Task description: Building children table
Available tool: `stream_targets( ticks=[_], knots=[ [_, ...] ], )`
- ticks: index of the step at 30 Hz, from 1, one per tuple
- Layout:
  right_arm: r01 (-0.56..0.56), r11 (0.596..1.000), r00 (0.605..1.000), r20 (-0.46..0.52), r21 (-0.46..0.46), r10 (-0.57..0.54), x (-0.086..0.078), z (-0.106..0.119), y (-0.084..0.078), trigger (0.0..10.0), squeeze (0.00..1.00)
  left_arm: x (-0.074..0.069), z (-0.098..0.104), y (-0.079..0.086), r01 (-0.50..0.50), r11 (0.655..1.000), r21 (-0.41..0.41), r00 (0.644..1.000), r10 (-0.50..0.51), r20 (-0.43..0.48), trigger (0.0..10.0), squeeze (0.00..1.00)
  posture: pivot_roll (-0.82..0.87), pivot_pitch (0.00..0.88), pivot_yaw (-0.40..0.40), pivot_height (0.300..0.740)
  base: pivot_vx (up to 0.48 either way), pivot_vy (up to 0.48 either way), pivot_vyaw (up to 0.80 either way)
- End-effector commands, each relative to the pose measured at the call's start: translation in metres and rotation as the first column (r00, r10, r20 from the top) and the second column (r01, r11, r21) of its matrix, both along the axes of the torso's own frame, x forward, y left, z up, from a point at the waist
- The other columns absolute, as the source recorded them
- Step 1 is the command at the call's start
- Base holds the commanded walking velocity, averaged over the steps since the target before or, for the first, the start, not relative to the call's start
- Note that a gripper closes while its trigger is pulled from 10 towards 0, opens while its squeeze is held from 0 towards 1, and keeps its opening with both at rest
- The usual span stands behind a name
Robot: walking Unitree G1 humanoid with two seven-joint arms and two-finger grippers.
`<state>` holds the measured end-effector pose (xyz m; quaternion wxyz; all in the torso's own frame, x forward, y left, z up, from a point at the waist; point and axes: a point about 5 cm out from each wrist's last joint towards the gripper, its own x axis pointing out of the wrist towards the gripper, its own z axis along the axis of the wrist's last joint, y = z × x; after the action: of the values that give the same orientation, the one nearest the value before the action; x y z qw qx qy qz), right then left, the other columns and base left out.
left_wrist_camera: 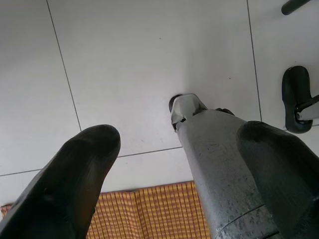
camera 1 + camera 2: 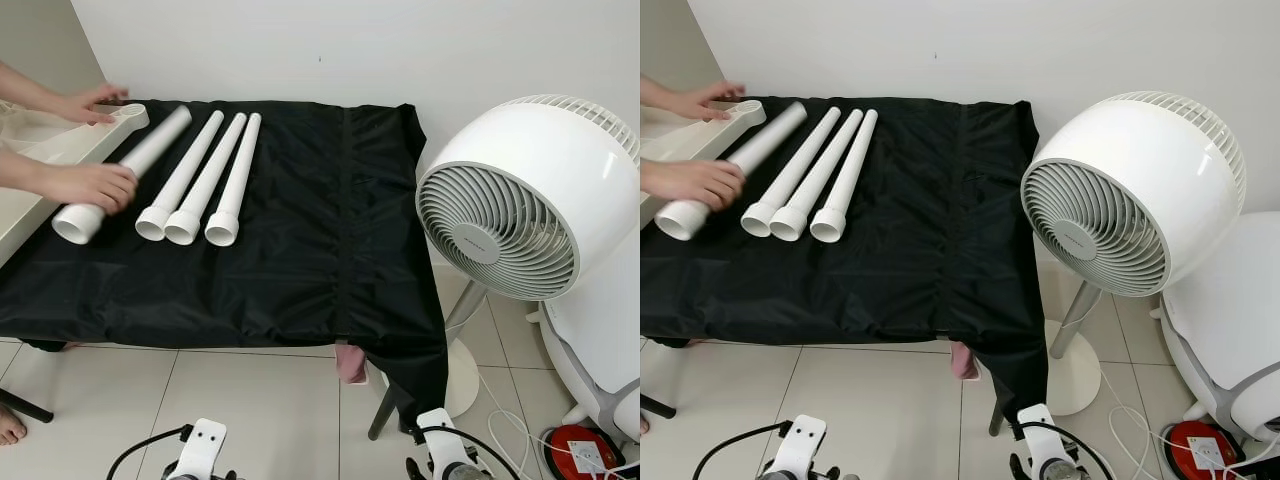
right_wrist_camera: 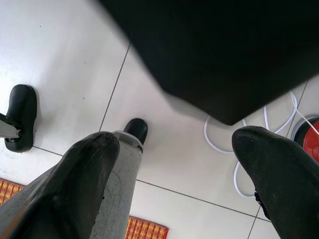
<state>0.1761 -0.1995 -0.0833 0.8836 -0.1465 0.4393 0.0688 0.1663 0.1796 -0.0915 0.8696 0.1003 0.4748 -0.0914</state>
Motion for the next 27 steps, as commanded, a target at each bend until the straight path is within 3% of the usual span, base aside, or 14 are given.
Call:
stream_targets(
  ticks=[1, 14, 17, 27],
  knots=[
    [0.106, 0.993, 0.992, -0.069, 0.06, -0.102, -0.025, -0.012, 0.007, 10.0, 0.0, -0.001, -0.001, -0.016, 0.12, 0.993, 0.002, 0.993, -0.12, 0.001, 10.0, 0.0, -0.14, 0.0, 0.072, 0.74, 0.0, 0.0, 0.0],
    [0.081, 0.996, 0.994, -0.07, 0.026, -0.079, -0.023, -0.011, 0.001, 10.0, 0.0, -0.011, -0.004, -0.003, 0.089, 0.996, 0.025, 0.996, -0.088, -0.027, 10.0, 0.0, -0.13, 0.0, 0.07, 0.74, 0.0, 0.0, 0.0],
    [0.066, 0.998, 0.995, -0.076, 0.026, -0.064, -0.024, -0.012, 0.003, 10.0, 0.0, -0.01, -0.004, -0.002, 0.041, 0.999, 0.012, 0.999, -0.041, -0.028, 10.0, 0.0, -0.12, 0.0, 0.066, 0.74, 0.0, 0.0, 0.0],
    [0.05, 0.998, 0.995, -0.085, 0.022, -0.048, -0.026, -0.013, 0.005, 10.0, 0.0, -0.008, -0.004, -0.008, 0.098, 0.995, 0.013, 0.995, -0.097, -0.024, 10.0, 0.0, -0.13, 0.0, 0.069, 0.74, 0.0, 0.0, 0.0]
  ],
)
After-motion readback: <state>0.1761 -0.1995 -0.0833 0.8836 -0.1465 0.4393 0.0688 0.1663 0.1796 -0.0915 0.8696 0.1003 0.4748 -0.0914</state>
